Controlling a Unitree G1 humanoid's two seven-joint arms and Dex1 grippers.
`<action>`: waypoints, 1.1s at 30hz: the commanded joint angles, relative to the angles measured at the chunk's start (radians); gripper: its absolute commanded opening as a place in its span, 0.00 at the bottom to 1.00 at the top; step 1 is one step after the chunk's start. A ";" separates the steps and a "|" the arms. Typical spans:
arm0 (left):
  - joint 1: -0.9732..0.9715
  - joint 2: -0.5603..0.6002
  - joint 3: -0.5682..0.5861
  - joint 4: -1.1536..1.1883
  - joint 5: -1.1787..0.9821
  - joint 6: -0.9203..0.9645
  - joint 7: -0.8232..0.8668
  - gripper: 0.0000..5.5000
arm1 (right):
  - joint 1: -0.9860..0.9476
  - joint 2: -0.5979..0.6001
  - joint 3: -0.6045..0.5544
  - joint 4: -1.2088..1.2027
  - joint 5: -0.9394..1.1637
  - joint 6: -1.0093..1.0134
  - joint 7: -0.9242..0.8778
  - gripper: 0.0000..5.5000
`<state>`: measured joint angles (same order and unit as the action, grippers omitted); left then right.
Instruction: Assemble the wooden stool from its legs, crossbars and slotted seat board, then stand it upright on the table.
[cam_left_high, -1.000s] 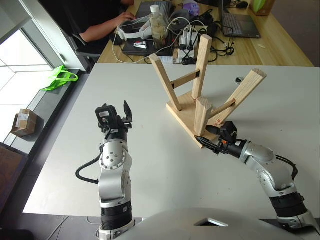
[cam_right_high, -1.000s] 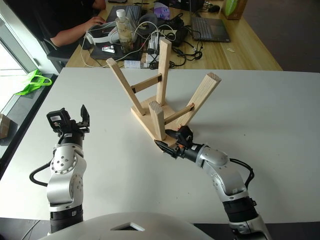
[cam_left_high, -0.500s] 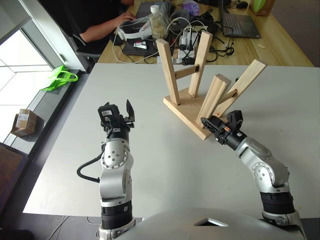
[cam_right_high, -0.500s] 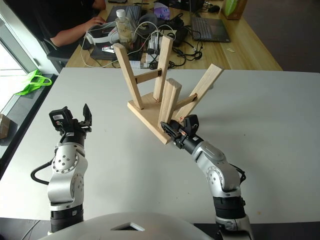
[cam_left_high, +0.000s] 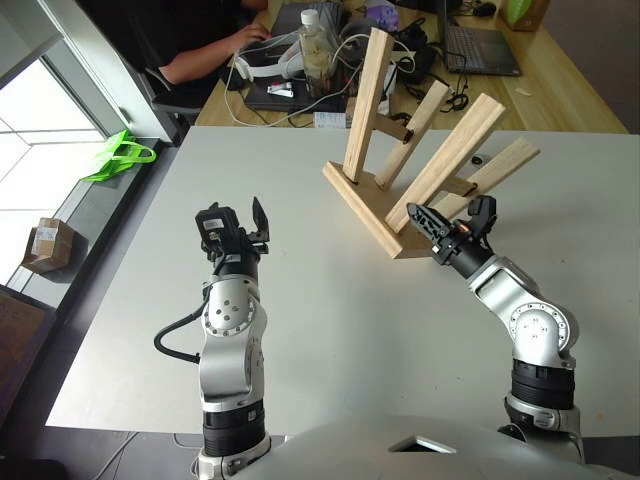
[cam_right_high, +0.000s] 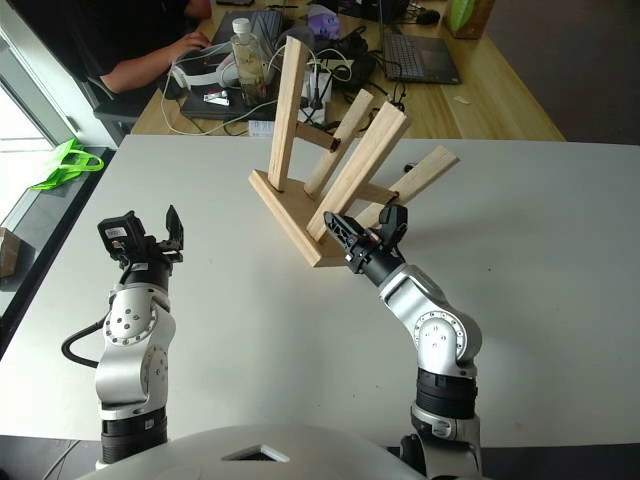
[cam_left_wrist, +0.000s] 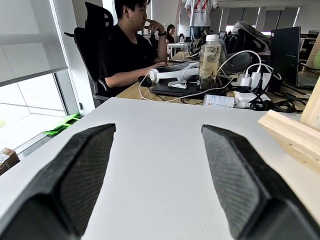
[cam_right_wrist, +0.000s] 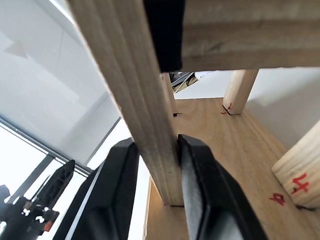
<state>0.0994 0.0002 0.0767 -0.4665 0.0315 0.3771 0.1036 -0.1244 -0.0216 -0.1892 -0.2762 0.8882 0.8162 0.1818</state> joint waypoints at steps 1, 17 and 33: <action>-0.012 0.006 -0.005 0.009 0.013 0.002 0.002 0.59 | -0.043 0.051 -0.078 0.036 0.097 0.031 -0.121 0.20; -0.022 0.013 -0.001 0.020 0.019 0.005 -0.015 0.59 | -0.002 0.165 -0.226 0.139 0.403 -0.061 -0.437 0.29; 0.059 -0.017 -0.007 -0.007 0.031 -0.031 0.022 0.59 | 0.141 -0.773 0.529 -0.083 -1.191 -0.862 0.001 0.40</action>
<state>0.1366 -0.0018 0.0771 -0.4542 0.0485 0.3588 0.1073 0.0707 -0.4679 0.0374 -0.4564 0.4800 0.4329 0.1810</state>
